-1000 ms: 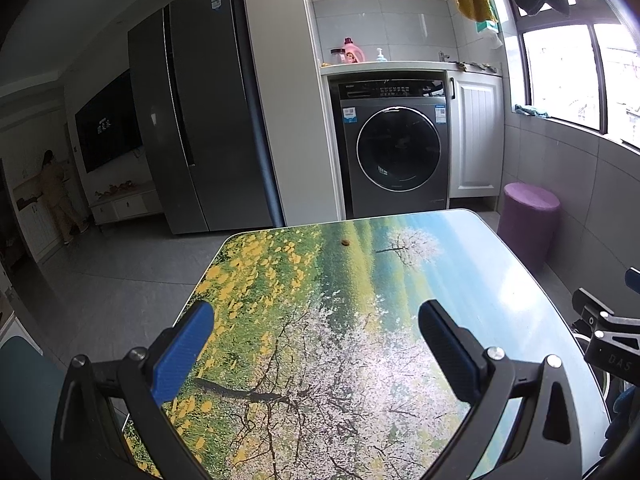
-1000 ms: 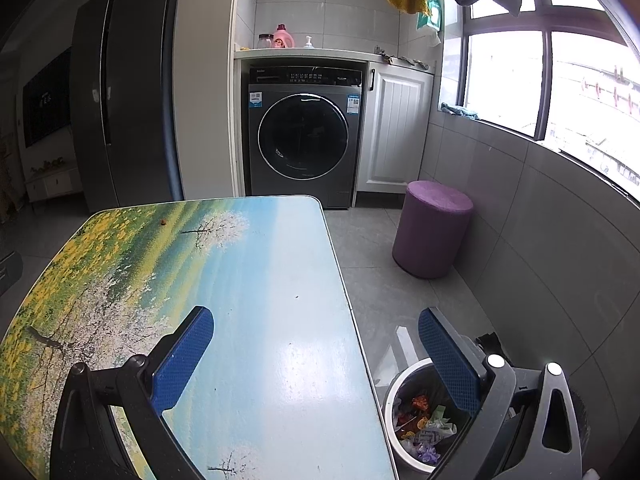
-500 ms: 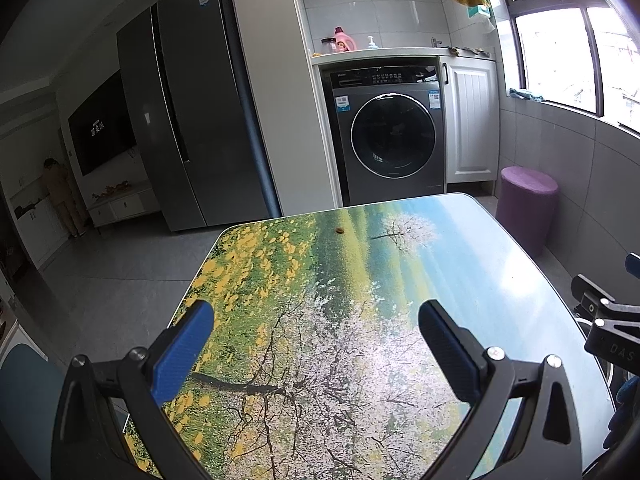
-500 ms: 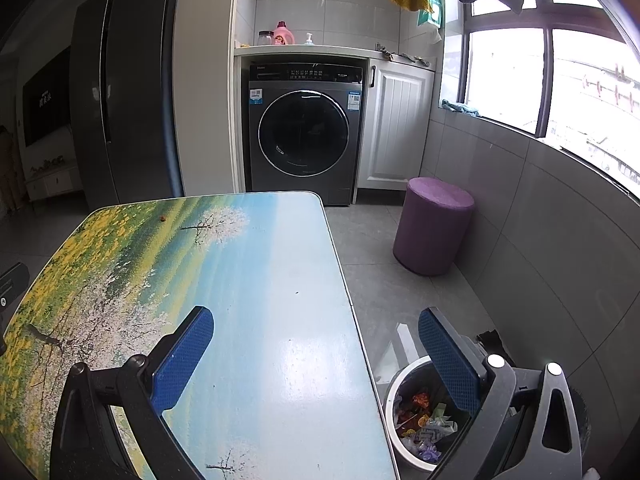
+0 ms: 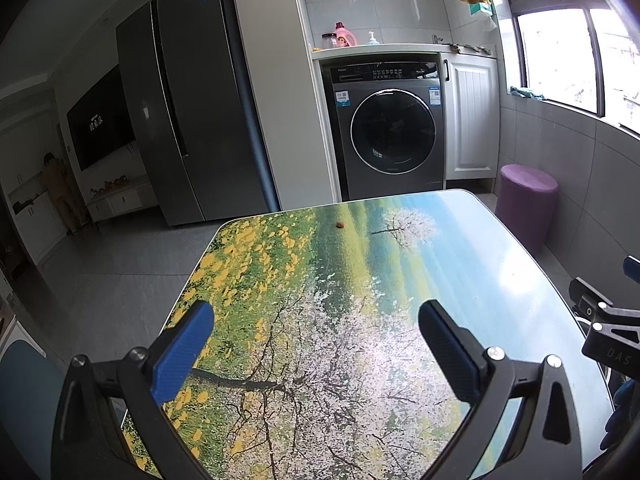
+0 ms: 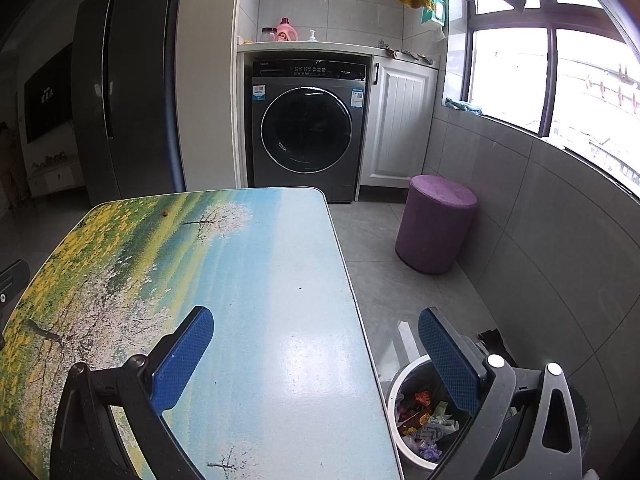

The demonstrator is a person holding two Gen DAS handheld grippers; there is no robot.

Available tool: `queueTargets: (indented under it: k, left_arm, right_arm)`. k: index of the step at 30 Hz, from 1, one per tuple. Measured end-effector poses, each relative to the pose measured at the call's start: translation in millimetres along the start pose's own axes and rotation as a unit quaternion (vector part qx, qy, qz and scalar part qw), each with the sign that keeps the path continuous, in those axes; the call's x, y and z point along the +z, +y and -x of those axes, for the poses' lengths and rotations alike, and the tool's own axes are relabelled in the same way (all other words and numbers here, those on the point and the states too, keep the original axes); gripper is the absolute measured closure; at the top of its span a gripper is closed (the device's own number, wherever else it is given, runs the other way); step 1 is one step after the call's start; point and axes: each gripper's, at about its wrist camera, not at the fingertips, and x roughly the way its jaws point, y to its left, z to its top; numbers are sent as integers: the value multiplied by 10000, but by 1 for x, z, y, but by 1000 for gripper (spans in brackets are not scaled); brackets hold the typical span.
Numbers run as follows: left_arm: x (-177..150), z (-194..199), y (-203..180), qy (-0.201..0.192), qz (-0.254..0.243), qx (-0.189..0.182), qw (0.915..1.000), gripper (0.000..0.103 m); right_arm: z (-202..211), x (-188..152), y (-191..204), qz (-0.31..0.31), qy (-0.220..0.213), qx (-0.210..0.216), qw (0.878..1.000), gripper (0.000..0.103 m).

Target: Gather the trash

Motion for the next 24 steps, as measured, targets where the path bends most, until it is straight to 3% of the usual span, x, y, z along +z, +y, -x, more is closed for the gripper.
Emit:
queueTargets:
  k: [24]
  left_arm:
    - [-2,-2,-3,70,-4,-80,9999,0]
  right_arm:
    - [-1,-3,-6,7,39,7,10000,0]
